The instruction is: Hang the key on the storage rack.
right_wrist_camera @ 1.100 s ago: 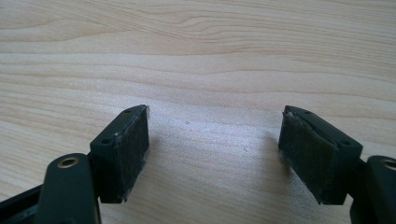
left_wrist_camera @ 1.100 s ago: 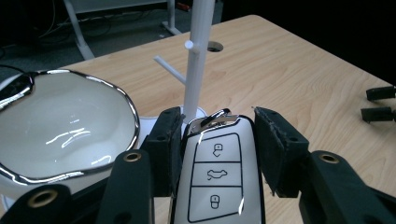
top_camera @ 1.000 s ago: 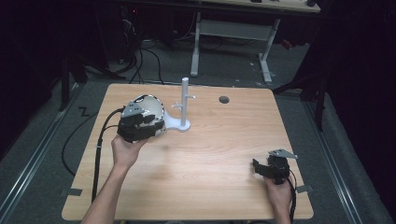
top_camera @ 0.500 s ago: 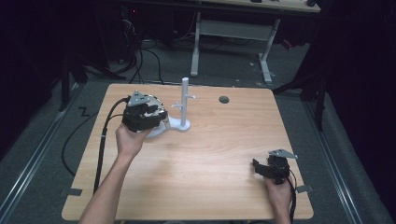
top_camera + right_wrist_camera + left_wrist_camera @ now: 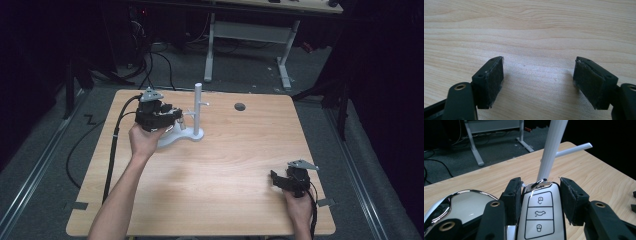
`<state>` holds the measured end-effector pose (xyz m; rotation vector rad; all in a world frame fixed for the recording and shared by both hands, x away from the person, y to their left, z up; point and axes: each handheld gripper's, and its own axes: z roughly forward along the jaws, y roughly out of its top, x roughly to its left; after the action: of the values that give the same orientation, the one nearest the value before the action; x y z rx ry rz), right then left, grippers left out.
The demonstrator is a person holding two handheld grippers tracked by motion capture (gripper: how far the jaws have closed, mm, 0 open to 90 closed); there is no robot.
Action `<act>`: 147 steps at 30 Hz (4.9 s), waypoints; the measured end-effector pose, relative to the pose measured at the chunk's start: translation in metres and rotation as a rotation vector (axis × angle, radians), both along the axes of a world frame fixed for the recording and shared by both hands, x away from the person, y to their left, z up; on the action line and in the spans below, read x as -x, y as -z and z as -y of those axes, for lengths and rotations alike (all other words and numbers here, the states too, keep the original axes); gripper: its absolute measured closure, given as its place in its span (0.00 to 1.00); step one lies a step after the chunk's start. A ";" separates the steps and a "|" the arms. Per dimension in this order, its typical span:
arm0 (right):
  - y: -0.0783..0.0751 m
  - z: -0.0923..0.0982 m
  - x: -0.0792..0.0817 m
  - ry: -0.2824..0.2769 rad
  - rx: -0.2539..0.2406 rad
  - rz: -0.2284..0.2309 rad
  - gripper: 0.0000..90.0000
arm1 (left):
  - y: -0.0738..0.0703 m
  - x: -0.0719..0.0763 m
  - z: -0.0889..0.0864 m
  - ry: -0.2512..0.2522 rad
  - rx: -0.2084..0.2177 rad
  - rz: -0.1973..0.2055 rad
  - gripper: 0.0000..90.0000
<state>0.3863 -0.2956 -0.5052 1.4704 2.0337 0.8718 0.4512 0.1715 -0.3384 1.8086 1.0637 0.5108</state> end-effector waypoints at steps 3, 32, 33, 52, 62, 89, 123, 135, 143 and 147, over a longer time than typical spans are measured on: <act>0.000 0.000 0.000 0.000 -0.001 0.000 0.27 | -0.001 -0.004 0.002 0.007 0.008 -0.005 0.59; 0.000 0.000 0.000 -0.001 -0.001 0.000 0.27 | 0.004 -0.023 0.022 0.019 0.015 -0.018 0.59; 0.000 0.000 0.000 -0.001 -0.001 0.000 0.27 | 0.004 -0.023 0.022 0.019 0.015 -0.018 0.59; 0.000 0.000 0.000 0.002 -0.001 -0.002 0.27 | 0.026 -0.005 0.034 0.033 0.000 -0.045 0.59; 0.000 0.000 0.000 0.001 0.000 -0.001 0.27 | 0.032 -0.004 0.039 -0.002 -0.017 -0.022 0.59; 0.000 0.000 0.000 0.000 0.000 -0.001 0.27 | 0.038 -0.009 0.055 -0.030 -0.002 0.017 0.59; 0.000 0.000 0.000 -0.001 0.000 -0.001 0.27 | 0.044 -0.007 0.057 -0.019 -0.020 -0.007 0.55; 0.000 0.000 0.000 0.000 0.002 -0.001 0.27 | 0.044 0.004 0.043 -0.024 -0.016 0.010 0.50; 0.000 0.000 0.000 -0.002 0.003 0.001 0.27 | 0.048 0.013 0.022 -0.055 -0.001 0.006 0.48; 0.000 0.000 0.000 -0.001 0.002 0.001 0.27 | 0.049 0.018 0.012 -0.067 0.006 0.006 0.47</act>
<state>0.3862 -0.2952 -0.5052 1.4682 2.0340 0.8703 0.4333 0.1597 -0.3874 1.7699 1.1244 0.5523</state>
